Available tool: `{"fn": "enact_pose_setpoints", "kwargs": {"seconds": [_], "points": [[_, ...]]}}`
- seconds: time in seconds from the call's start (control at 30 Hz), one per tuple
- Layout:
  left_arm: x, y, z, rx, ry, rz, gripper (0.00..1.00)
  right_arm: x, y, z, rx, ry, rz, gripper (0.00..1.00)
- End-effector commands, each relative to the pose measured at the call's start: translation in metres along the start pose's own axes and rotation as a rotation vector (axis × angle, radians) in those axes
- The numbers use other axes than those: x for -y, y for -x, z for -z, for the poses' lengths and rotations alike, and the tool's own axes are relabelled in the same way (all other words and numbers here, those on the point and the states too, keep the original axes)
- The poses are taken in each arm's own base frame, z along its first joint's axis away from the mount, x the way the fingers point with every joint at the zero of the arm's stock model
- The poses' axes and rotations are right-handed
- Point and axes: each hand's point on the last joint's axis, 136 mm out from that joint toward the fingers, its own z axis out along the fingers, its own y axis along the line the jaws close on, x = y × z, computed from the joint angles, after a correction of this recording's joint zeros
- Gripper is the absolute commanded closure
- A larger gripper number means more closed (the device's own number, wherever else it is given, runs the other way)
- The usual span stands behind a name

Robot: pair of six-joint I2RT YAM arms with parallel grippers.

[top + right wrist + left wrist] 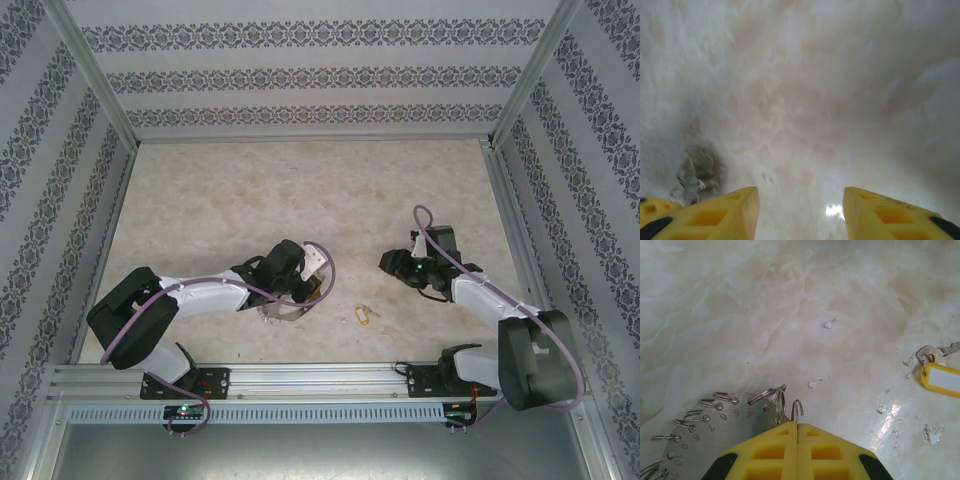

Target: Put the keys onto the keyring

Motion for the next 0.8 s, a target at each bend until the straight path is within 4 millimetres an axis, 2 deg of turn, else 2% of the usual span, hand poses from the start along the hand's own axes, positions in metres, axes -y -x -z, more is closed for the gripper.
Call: {"fn": "enact_pose_setpoints", "kwargs": {"seconds": [0.0,0.2,0.4,0.77], "points": [[0.003,0.010,-0.002,0.025,-0.002,-0.023,1.00,0.001,-0.020,0.001,-0.077,-0.086,0.045,0.58],[0.002,0.010,-0.003,0.038,0.000,-0.018,1.00,-0.017,-0.049,0.001,-0.147,-0.069,0.137,0.65],[0.001,0.013,-0.004,0.055,0.004,-0.018,1.00,-0.032,-0.063,-0.001,-0.199,-0.023,0.228,0.69],[0.002,0.012,-0.003,0.054,-0.001,-0.015,1.00,-0.022,-0.085,-0.021,-0.303,-0.097,0.293,0.69]]}}
